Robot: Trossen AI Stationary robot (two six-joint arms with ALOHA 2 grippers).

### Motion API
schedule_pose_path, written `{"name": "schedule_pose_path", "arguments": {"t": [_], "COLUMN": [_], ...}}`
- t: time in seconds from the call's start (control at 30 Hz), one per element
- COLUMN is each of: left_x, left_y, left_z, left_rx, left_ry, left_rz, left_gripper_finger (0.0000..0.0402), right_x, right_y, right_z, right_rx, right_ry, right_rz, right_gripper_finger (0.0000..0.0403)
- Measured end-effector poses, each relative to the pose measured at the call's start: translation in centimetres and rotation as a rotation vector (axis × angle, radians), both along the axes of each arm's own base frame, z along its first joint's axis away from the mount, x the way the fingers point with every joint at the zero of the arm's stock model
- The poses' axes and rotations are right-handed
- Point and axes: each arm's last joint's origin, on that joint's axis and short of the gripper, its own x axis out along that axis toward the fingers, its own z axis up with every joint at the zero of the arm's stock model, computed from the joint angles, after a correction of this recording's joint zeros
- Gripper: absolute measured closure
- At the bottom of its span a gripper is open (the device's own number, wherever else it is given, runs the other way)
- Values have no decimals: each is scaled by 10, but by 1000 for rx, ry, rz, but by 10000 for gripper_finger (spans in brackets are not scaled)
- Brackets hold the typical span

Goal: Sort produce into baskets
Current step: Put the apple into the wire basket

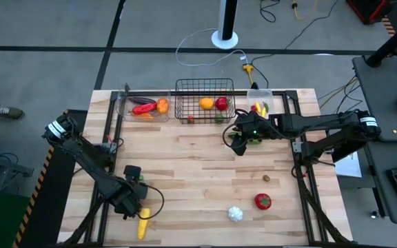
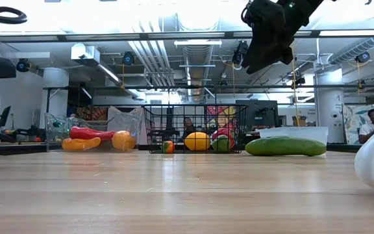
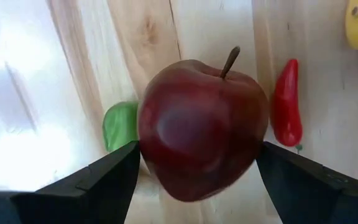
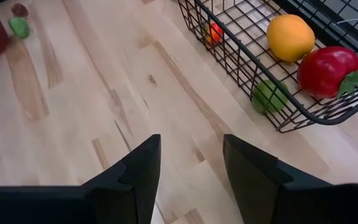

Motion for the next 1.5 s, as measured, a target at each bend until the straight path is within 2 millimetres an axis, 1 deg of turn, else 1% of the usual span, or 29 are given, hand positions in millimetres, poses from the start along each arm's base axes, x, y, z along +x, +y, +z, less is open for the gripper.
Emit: {"name": "schedule_pose_path", "arguments": {"t": [0.17, 0.5, 0.77, 0.93, 1.1, 1.2, 1.3, 1.5], "left_x": [-1, 1, 2, 4, 12, 16, 20, 27], "left_y": [1, 0, 0, 0, -4, -5, -6, -6], "left_z": [-7, -8, -8, -6, 5, 14, 25, 52], "left_rx": [-11, -14, -7, 27, 58, 76, 85, 89], "left_ry": [-24, -57, -80, -146, -253, -345, -470, -777], "left_rz": [11, 19, 55, 91, 91, 97, 107, 107], "left_gripper_finger": [101, 127, 131, 132, 132, 132, 132, 132], "right_x": [-1, -3, -3, -4, -4, -4, -3, 2], "right_y": [0, 0, 0, 0, 0, 0, 2, 9], "right_z": [-4, -12, -13, -14, -16, -17, -18, -15], "right_rx": [1, 4, 4, 3, 4, 2, -5, -26], "right_ry": [12, 35, 37, 42, 47, 47, 29, -26], "right_rz": [0, -2, -3, -2, -2, 0, 10, 59], "right_gripper_finger": [236, 236, 236, 236, 236, 236, 236, 236]}}
